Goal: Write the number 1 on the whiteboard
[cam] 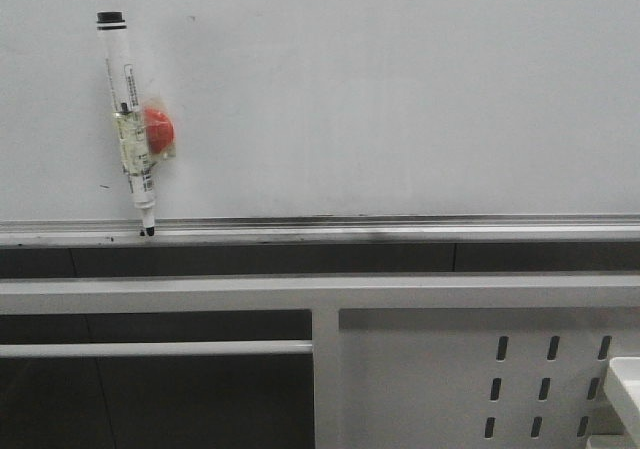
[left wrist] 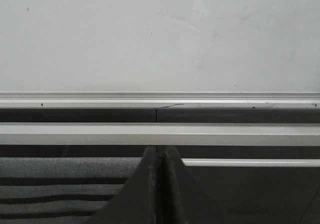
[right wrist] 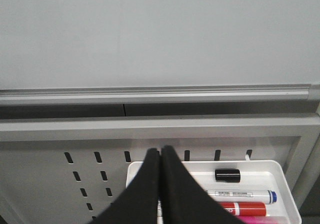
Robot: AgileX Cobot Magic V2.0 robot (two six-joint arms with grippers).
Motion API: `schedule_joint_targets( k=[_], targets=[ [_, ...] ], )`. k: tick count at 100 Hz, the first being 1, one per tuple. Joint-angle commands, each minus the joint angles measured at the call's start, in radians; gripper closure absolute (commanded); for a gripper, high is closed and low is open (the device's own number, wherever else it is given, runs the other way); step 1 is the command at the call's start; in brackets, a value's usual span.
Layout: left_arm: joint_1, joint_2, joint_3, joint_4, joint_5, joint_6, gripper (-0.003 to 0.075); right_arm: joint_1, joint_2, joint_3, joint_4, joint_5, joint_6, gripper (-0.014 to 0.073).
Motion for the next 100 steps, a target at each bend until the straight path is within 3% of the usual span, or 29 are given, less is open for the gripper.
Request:
schedule_joint_targets(
  k=[1, 20, 42, 55, 77, 100],
  targets=[
    [0.002, -0.021, 0.036, 0.001, -0.065, 0.000, 0.0740, -0.004, -0.018, 0.015, -0.016, -0.024, 0.001, 0.0650],
    [0.002, -0.021, 0.036, 0.001, -0.078, 0.000, 0.0740, -0.004, -0.018, 0.015, -0.016, -0.024, 0.001, 0.0650],
    [0.002, -0.021, 0.036, 0.001, -0.240, 0.000, 0.0740, -0.004, -0.018, 0.015, -0.016, -0.024, 0.001, 0.0650],
    [0.002, -0.021, 0.036, 0.001, -0.254, 0.000, 0.0740, -0.004, -0.018, 0.015, -0.023, -0.041, 0.001, 0.0650],
    [0.002, -0.021, 0.036, -0.015, -0.374, 0.000, 0.0740, -0.004, -0.018, 0.015, 0.008, -0.383, 0.001, 0.0650],
    [0.002, -0.021, 0.036, -0.015, -0.420, 0.000, 0.0740, -0.004, -0.018, 0.015, 0.008, -0.529, 0.001, 0.0650]
  ],
)
